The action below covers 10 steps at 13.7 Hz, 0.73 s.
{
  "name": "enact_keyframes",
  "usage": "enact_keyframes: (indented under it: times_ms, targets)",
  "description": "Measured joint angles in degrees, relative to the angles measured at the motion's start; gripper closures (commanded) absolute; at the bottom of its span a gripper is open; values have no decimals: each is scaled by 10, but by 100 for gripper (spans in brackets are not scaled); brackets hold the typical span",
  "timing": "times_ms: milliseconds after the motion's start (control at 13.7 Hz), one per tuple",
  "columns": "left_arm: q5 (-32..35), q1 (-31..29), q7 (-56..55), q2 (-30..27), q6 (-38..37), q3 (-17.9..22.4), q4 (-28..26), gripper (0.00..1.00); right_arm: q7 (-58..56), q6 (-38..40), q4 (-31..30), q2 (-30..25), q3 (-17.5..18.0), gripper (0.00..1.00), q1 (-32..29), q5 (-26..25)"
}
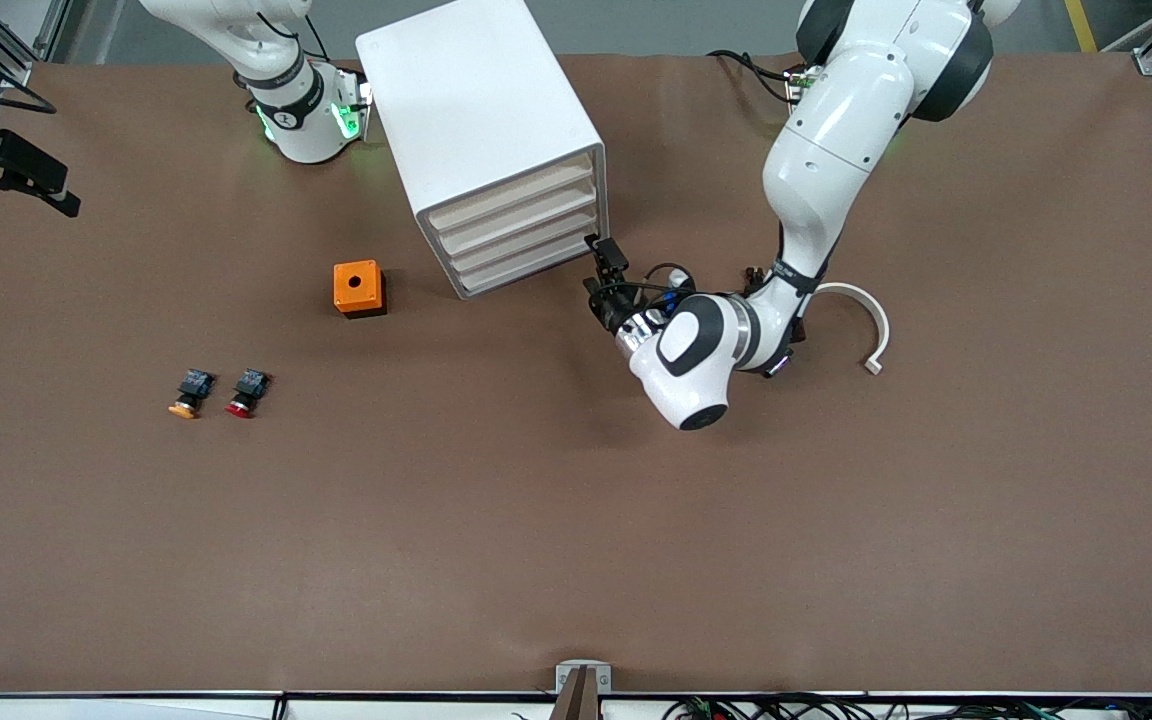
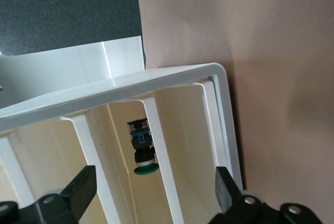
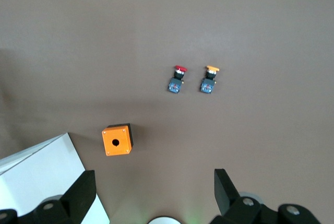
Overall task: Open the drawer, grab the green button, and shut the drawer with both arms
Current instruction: 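Pull the drawer open with the left gripper while the right gripper approaches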
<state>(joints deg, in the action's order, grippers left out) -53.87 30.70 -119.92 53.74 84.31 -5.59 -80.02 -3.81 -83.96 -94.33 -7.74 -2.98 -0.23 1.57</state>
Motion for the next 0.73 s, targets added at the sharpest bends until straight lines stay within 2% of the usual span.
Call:
enact_keyframes:
  times_ms: [146, 219, 438, 729]
  targets:
    - [0, 10, 0, 3, 0, 0, 0, 44, 0, 3, -1, 20, 0, 0, 0, -1]
    - [0, 12, 0, 5, 0, 0, 0, 48, 0, 3, -1, 35, 0, 0, 0, -1]
    - [0, 22, 0, 10, -4, 0, 0, 49, 0, 0, 0, 80, -3, 0, -1, -3]
    - [0, 43, 0, 18, -12, 0, 0, 49, -2, -31, 2, 113, -10, 0, -12, -8]
